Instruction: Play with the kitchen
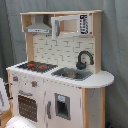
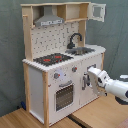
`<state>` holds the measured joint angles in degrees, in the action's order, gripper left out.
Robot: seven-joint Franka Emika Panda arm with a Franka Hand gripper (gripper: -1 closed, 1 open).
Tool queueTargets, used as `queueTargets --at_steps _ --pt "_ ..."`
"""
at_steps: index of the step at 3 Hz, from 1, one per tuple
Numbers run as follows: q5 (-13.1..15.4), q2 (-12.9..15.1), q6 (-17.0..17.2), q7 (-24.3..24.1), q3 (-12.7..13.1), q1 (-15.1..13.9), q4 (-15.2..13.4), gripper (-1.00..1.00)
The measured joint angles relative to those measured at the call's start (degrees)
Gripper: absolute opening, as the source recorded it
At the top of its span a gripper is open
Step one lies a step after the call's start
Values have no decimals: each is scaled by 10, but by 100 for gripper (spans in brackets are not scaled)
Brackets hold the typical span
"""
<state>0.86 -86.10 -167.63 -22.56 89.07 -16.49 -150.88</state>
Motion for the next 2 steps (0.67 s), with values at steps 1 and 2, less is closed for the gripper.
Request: queueTargets --at_steps 1,2 --pt "0 -2 -2 -56 30 0 -2 100" --pt "0 -7 -2 -116 56 0 -2 100"
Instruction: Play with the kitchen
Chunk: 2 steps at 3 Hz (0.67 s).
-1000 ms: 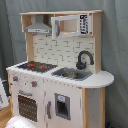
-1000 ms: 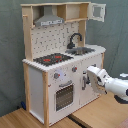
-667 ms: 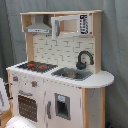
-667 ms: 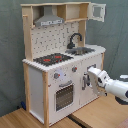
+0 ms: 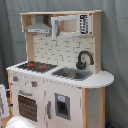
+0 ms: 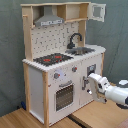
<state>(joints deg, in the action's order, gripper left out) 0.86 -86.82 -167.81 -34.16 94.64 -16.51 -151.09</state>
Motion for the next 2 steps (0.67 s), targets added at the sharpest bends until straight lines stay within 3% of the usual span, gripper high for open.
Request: queueTargets --at_steps 1,2 --pt "0 -2 -2 -60 12 -1 -8 100" --pt "0 -2 -27 -104 15 -11 -42 100"
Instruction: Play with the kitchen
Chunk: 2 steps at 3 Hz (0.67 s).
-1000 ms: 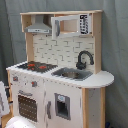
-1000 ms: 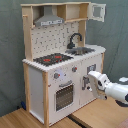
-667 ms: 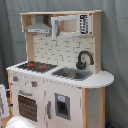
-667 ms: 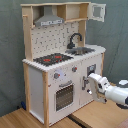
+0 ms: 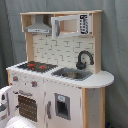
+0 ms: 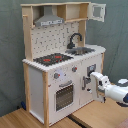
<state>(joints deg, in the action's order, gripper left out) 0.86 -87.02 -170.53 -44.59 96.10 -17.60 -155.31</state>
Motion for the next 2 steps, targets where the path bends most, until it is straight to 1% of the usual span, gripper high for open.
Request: queueTargets --at_steps 1,2 --pt "0 0 -42 -20 8 -36 -13 100" --pt "0 0 -91 -19 9 -80 -6 100"
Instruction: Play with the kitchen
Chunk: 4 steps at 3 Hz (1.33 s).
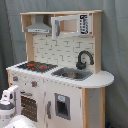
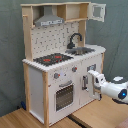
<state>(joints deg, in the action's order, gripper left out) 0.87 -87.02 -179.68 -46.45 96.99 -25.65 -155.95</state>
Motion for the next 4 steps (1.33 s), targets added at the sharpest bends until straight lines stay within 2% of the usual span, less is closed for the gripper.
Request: queueTargets --at_steps 1,3,4 --pt "0 0 -41 0 2 -42 16 100" --pt "0 0 -101 14 6 -135 69 100" --pt "0 0 -133 27 20 -173 92 100"
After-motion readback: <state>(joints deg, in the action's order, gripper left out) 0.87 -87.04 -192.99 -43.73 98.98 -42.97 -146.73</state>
